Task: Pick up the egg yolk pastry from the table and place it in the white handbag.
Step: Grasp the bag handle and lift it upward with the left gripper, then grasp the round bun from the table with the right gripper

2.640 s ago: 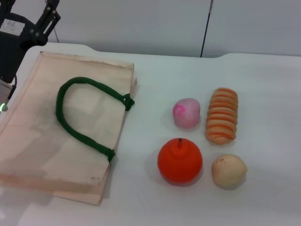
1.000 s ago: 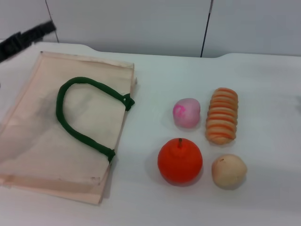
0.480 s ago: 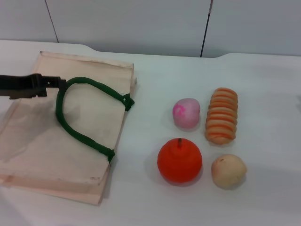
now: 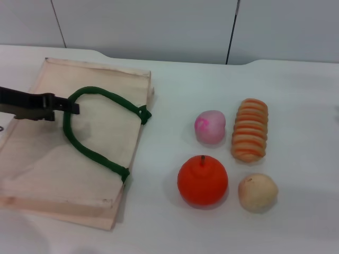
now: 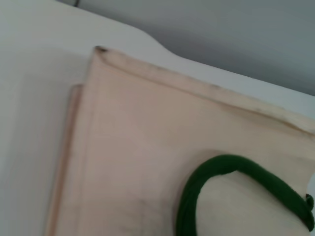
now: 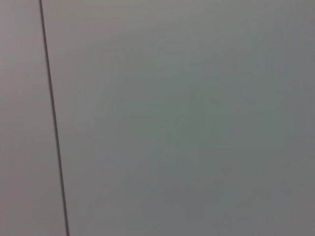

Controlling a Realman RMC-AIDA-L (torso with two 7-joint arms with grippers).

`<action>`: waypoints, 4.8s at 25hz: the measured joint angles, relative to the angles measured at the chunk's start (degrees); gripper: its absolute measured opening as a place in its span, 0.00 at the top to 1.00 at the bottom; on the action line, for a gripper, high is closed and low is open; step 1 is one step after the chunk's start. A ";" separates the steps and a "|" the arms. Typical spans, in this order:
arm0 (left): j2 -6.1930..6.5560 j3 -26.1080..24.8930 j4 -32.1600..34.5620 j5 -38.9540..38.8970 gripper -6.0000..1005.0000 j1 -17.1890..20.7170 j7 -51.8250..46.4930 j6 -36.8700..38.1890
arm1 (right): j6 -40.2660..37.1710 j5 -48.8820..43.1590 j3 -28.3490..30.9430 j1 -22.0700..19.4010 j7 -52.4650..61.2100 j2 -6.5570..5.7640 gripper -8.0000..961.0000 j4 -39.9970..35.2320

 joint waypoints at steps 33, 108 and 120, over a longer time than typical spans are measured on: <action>5.67 0.02 22.11 20.98 0.25 -6.28 -10.23 -15.40 | 0.23 0.09 0.44 0.06 0.41 0.18 0.09 0.00; 8.57 -0.10 12.30 -38.39 0.86 9.88 21.57 30.40 | 9.11 -57.68 -4.06 -3.12 29.42 -8.72 0.09 -17.12; 9.14 -0.09 11.94 -40.59 0.85 10.99 20.01 30.87 | 9.61 -79.65 -3.99 -4.51 41.74 -4.87 0.09 -29.67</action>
